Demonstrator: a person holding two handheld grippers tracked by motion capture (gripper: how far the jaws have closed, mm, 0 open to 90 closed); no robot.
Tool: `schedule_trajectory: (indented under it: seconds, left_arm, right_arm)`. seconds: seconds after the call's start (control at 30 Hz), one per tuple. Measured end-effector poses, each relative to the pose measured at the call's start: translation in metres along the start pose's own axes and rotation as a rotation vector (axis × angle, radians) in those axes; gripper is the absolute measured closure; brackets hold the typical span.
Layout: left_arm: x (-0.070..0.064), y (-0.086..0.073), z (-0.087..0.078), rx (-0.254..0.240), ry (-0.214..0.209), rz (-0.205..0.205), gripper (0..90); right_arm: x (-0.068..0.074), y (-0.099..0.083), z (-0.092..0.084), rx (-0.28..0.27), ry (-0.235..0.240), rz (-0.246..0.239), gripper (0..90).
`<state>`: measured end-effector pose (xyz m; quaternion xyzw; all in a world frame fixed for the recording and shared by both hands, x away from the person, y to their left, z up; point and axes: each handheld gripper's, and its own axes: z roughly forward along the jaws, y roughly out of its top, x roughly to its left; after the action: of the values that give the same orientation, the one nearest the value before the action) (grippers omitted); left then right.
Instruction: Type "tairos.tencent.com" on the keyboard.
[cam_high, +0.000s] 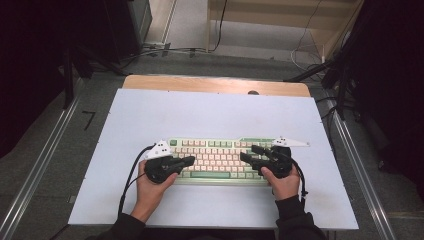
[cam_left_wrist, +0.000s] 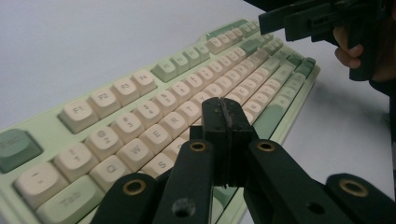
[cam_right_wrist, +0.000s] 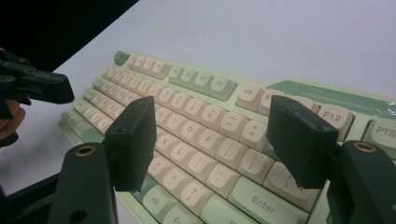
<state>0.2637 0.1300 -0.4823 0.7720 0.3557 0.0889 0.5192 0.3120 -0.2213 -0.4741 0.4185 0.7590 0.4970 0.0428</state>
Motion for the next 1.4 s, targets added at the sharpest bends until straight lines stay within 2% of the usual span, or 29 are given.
schedule_trajectory:
  seconds: [0.43,1.0,1.33,1.4]
  left_arm:
    - [-0.005,-0.003,0.017,0.083,0.021,0.047,90.0]
    - [-0.005,-0.007,0.024,0.129,0.045,0.056,90.0]
    - [-0.005,-0.007,0.025,0.133,0.049,0.049,90.0]
    - [-0.005,-0.007,0.027,0.151,0.065,0.053,90.0]
  right_arm:
    - [0.001,-0.001,0.002,0.018,-0.001,-0.001,31.3]
    - [0.001,-0.001,0.003,0.017,0.005,0.003,31.3]
    - [0.001,-0.001,0.003,0.021,0.006,0.004,31.3]
    - [0.001,-0.001,0.003,0.021,0.007,0.004,31.3]
